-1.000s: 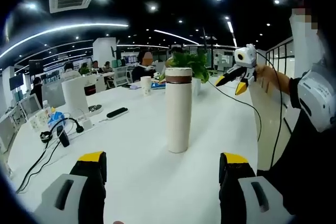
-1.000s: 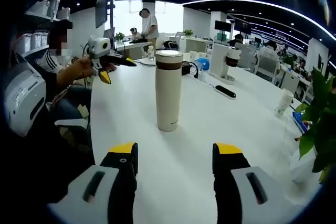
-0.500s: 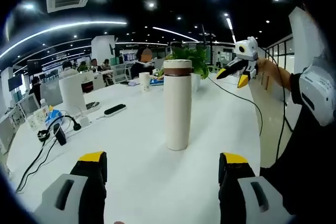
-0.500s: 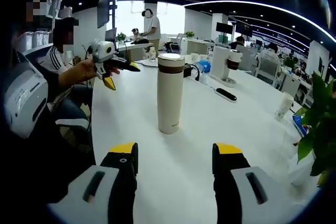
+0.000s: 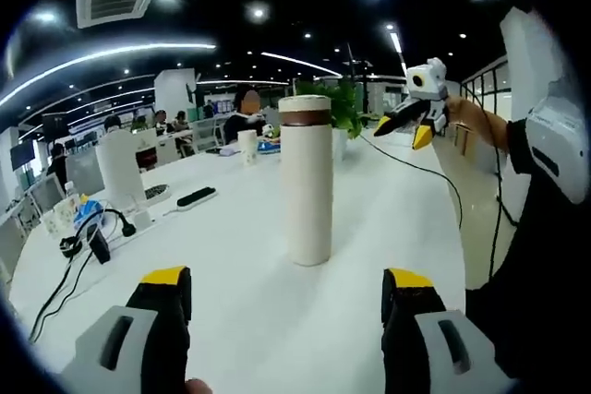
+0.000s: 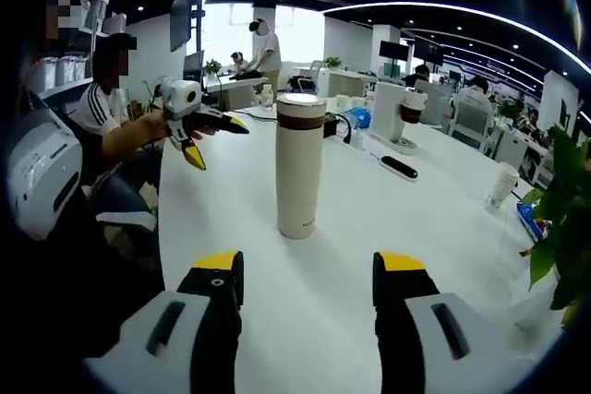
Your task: Grasp the water cup twist off the cup lid place the cup lid on the table
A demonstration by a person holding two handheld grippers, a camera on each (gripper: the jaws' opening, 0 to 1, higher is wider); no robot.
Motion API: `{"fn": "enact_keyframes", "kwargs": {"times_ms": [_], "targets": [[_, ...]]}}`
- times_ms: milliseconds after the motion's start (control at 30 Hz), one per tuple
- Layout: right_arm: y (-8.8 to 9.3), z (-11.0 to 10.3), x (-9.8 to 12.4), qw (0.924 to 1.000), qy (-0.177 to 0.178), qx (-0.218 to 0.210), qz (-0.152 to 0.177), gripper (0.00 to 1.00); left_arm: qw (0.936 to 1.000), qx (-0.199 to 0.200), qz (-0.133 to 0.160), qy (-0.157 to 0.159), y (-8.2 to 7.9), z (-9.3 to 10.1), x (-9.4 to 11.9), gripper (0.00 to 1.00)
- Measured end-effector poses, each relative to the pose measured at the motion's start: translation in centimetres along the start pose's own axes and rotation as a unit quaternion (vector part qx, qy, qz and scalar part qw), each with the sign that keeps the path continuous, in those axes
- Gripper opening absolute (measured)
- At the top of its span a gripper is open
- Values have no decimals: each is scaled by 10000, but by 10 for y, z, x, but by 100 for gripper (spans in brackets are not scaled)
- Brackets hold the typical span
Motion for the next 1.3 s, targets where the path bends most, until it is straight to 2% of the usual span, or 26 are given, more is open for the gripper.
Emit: {"fn": "enact_keyframes", "kwargs": {"times_ms": [100,200,233,300,467,567,733,933,1300], "targets": [[-1,1,-2,10000,1,-3,-15,58,10000,-28,78,1,3,2,-4,85],[-3,1,-5,10000,10,-10,17,58,9999,-14,132,42,5,3,-5,74],[-4,1,-6,10000,5,-8,35,58,9997,-126,173,74,6,3,-6,69],[-5,0,-8,10000,-16,-18,50,58,9997,-160,196,49,8,1,-6,66],[-4,-1,-13,9999,-53,-60,74,58,9995,230,219,7,12,-3,-11,82],[-5,1,-15,9997,-44,7,249,58,9994,249,213,90,15,1,-16,81],[-5,1,-19,9994,-39,-95,341,60,9987,346,308,202,22,6,-27,84],[-4,1,-23,9991,-107,-172,366,60,9991,234,323,139,22,5,-34,85],[-1,5,-26,9977,-149,-444,490,59,9971,241,715,133,17,9,-50,86]]}}
Point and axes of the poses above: the point that each gripper's makers call its tool centre point, and the gripper's own axes: x roughly backward along the fingers, z roughly to its right, y roughly out of its underside, the point moved 5 cm from there along x, roughly backward along the fingers, and after that the axes turned 4 degrees about -x, right-handed, at the moved point
